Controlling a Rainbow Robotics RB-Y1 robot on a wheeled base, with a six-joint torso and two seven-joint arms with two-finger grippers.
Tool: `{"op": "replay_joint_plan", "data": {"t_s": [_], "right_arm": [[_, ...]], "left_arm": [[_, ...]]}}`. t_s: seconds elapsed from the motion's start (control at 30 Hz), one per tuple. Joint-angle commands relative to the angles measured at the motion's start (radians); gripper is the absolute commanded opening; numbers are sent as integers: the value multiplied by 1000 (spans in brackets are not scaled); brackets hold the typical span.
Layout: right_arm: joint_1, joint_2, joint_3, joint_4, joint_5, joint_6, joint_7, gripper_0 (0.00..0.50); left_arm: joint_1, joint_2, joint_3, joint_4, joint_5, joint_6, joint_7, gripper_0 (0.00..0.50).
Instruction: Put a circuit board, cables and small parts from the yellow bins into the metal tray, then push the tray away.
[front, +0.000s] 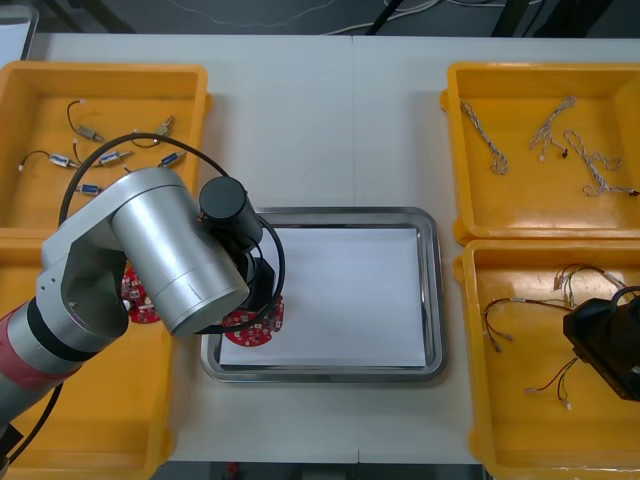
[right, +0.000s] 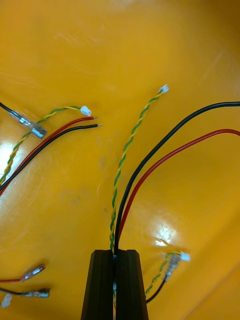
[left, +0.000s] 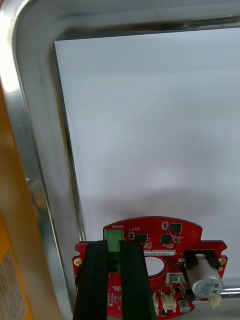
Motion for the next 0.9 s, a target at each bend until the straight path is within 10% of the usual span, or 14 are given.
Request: {"op": "replay_joint_plan", "data": {"t_s": [0.03,0.47,0.9], "right_arm": [[-24,-52,-41,-95,-9,63,61,0],[-64,-92,-101,-176,-115,130,101,0],[-126,-150,-98,-210,-189,130,431,0]], "left_arm": [[-36,-23,-31,3,-14,-29,66,0],[-33,-7,-76,32,-17,-76,85,0],[-13,9,-105,61,-41,-114,88,0]]}}
